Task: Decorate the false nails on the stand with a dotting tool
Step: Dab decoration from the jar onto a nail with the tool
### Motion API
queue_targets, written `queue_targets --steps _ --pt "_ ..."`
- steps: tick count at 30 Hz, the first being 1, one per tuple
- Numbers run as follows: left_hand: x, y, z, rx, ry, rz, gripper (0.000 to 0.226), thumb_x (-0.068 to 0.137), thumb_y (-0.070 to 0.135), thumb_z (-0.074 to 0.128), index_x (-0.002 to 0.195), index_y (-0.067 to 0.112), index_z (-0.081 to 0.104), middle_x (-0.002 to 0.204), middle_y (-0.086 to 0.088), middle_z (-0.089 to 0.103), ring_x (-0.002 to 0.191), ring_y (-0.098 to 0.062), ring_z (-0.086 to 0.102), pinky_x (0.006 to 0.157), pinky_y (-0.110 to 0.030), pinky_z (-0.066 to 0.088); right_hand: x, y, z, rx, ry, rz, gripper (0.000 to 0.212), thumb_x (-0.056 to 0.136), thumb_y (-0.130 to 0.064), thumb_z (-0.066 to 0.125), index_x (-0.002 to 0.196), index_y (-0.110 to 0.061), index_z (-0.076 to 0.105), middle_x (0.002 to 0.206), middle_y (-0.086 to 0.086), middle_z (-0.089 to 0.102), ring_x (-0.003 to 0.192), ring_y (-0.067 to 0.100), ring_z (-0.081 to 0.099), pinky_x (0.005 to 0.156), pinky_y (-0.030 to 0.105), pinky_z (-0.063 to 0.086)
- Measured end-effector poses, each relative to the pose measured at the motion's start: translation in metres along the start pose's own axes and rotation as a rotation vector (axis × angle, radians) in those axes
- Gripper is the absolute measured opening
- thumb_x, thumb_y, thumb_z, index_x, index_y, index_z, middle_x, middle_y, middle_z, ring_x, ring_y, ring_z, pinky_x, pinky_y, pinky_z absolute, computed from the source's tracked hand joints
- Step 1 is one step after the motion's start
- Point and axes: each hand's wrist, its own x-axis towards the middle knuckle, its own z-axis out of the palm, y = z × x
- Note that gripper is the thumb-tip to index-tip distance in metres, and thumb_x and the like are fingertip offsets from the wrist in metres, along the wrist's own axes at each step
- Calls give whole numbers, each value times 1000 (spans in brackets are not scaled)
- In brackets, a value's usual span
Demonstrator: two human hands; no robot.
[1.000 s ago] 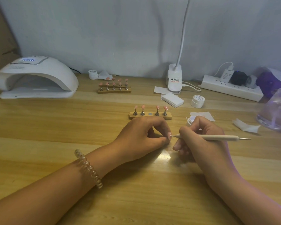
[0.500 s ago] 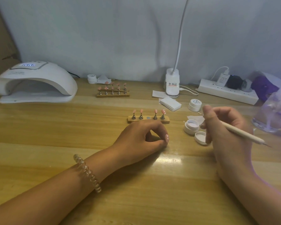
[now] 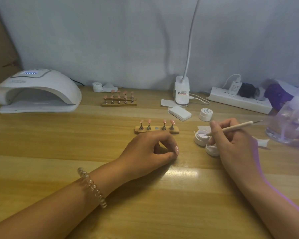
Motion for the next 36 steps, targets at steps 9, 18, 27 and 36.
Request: queue_targets --steps 9,18,27,36 --pt "1 -2 -1 2 -9 11 18 82 19 78 83 34 68 87 20 70 62 -1 56 60 -17 38 -3 -9 -2 90 122 -97 26 101 -43 49 83 -24 55 64 -11 67 59 2 59 54 20 40" --pt "2 -1 -1 -8 -8 39 17 82 13 77 83 29 69 85 15 71 55 -2 50 56 -16 34 -36 -42 6 532 -227 161 19 89 -26 70 83 -15 56 65 5 69 47 12 59 42 20 45" --pt "2 -2 0 -3 1 45 15 82 13 77 83 26 70 84 14 71 53 -3 47 56 -19 34 -39 -46 12 526 -318 292 20 81 -5 61 68 -10 46 54 14 65 41 15 54 41 24 44" --pt "1 -2 0 -6 0 51 16 82 14 77 84 28 70 85 13 71 54 0 50 55 -14 34 -38 -47 12 516 -316 300 19 79 -4 60 68 -10 45 53 16 65 40 14 53 40 25 44"
